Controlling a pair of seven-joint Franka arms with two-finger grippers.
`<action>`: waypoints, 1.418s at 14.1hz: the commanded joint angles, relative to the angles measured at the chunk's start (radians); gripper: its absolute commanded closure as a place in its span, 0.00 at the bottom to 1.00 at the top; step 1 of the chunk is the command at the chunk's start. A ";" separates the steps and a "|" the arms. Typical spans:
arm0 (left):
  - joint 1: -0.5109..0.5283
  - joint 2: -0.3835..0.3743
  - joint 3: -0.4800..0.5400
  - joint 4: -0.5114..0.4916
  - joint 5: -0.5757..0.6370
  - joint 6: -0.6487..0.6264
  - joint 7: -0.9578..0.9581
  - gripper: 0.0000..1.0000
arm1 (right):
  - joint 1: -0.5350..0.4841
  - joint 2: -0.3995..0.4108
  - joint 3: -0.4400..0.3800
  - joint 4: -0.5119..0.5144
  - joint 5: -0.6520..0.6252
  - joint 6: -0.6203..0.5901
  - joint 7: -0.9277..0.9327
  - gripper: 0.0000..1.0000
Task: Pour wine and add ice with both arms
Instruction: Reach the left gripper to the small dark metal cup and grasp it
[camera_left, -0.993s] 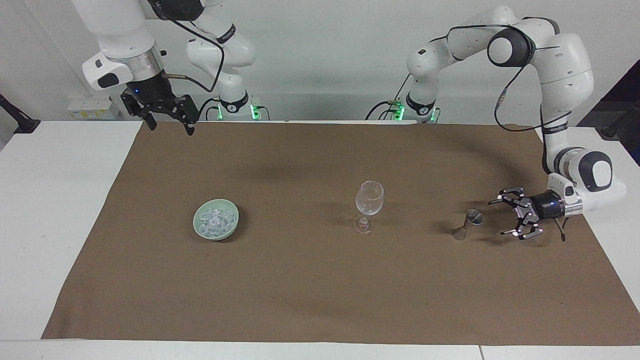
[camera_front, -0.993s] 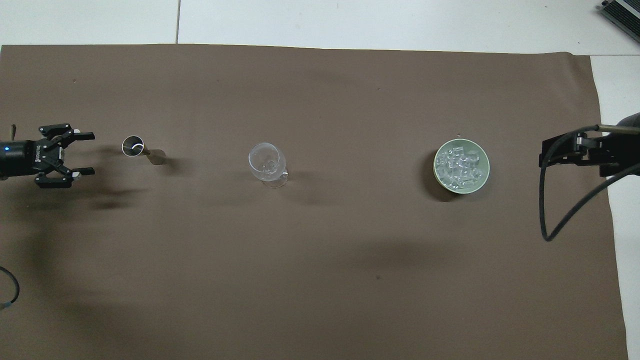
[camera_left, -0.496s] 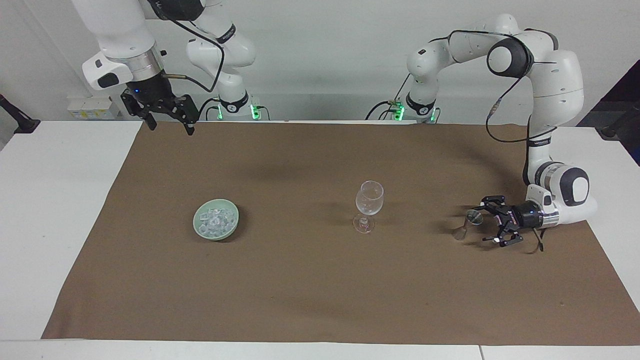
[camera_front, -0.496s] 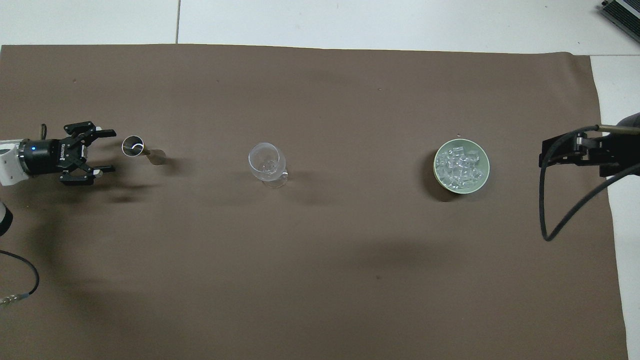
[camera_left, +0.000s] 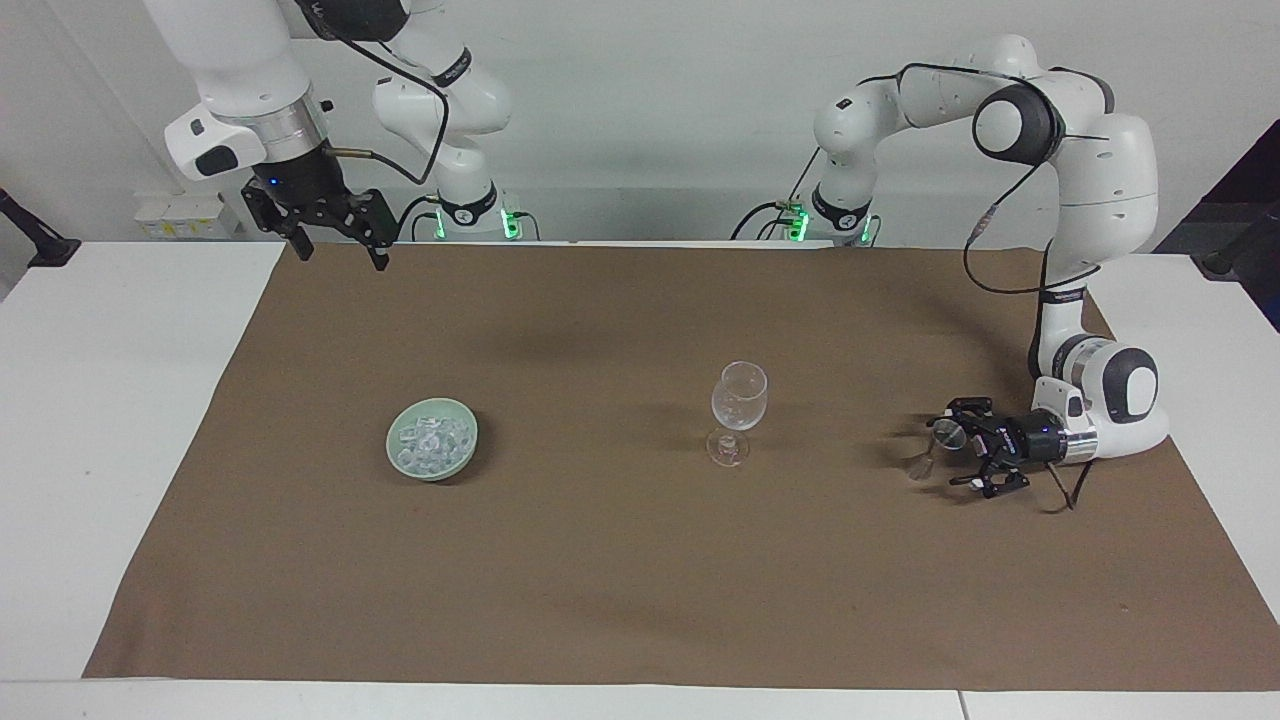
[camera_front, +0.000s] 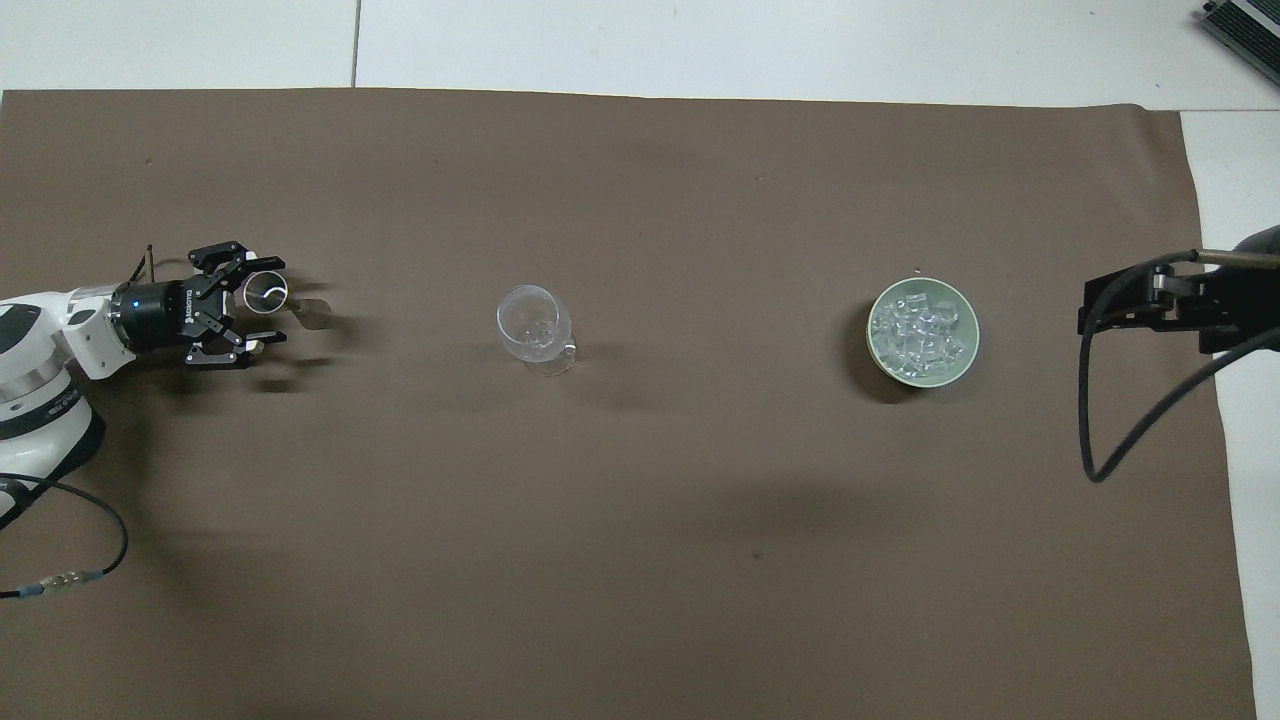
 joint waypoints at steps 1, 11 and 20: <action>-0.011 0.010 0.005 0.003 -0.019 -0.014 0.022 0.02 | -0.008 -0.003 -0.002 0.000 0.017 -0.007 -0.019 0.00; -0.029 0.013 0.005 0.001 -0.019 -0.011 0.034 0.23 | -0.008 -0.003 -0.002 0.000 0.017 -0.007 -0.019 0.00; -0.015 0.018 0.005 -0.005 -0.021 -0.012 0.059 0.25 | -0.008 -0.003 -0.002 0.000 0.017 -0.007 -0.019 0.00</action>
